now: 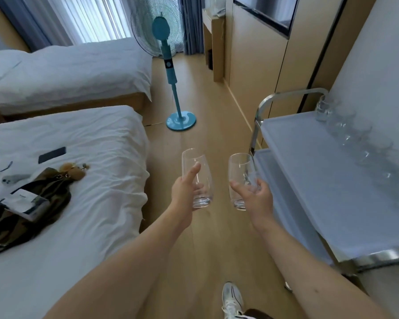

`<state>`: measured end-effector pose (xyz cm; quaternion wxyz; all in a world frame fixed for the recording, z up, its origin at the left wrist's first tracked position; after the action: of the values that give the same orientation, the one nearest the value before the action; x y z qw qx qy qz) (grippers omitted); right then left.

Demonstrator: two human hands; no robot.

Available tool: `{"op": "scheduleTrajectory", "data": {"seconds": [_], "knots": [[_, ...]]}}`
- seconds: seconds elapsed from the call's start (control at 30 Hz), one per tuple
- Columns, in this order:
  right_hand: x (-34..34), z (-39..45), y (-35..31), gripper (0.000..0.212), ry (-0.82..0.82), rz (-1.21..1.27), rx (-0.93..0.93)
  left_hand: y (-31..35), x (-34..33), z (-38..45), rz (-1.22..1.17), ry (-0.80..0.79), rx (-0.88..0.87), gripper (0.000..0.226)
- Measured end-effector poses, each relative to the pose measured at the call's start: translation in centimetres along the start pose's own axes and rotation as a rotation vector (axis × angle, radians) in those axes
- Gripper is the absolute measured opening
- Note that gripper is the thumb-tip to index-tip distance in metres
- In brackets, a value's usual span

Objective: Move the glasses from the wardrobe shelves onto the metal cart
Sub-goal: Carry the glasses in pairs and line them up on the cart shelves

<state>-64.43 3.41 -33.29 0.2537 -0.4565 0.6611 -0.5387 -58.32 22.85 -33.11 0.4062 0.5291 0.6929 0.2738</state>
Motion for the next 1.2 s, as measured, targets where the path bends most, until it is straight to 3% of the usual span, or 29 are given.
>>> {"op": "scheduleTrajectory", "data": {"seconds": [0.3,0.47,0.63,0.8,0.97,1.1,1.2], "knots": [[-1.4,9.4,0.3,0.113,-0.013,0.016,-0.145,1.4,-3.7,8.8,0.017,0.067,0.016,0.087],[-2.2,13.8,0.1,0.085,-0.009,0.029,-0.179,2.4,-5.9,13.3,0.048,0.017,0.077,0.059],[-3.0,18.5,-0.7,0.054,0.061,0.055,-0.189,4.0,-8.2,19.1,0.109,-0.046,0.114,0.076],[-5.3,22.2,-2.4,0.027,0.18,0.062,-0.23,6.0,-10.2,26.5,0.178,-0.154,0.185,0.073],[-8.2,26.5,-1.8,0.057,0.311,0.105,-0.264,8.1,-11.3,33.4,0.273,-0.219,0.278,0.086],[-9.7,28.4,-2.3,0.053,0.408,0.112,-0.359,9.1,-12.5,37.3,0.349,-0.318,0.359,0.083],[-10.2,28.8,-2.0,0.028,0.484,0.157,-0.386,9.5,-13.6,39.6,0.423,-0.387,0.401,0.084]]}}
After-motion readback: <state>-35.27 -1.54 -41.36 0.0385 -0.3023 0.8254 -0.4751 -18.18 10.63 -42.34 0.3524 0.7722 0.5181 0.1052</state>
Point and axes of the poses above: each hand's wrist, its own z-axis towards the middle knuckle, its own x-axis out of the back of the hand, y = z × x, the point moved 6 cm from there along z, towards the middle knuckle, and after that the axes turned 9 degrees about -z, right-handed, at the moved point
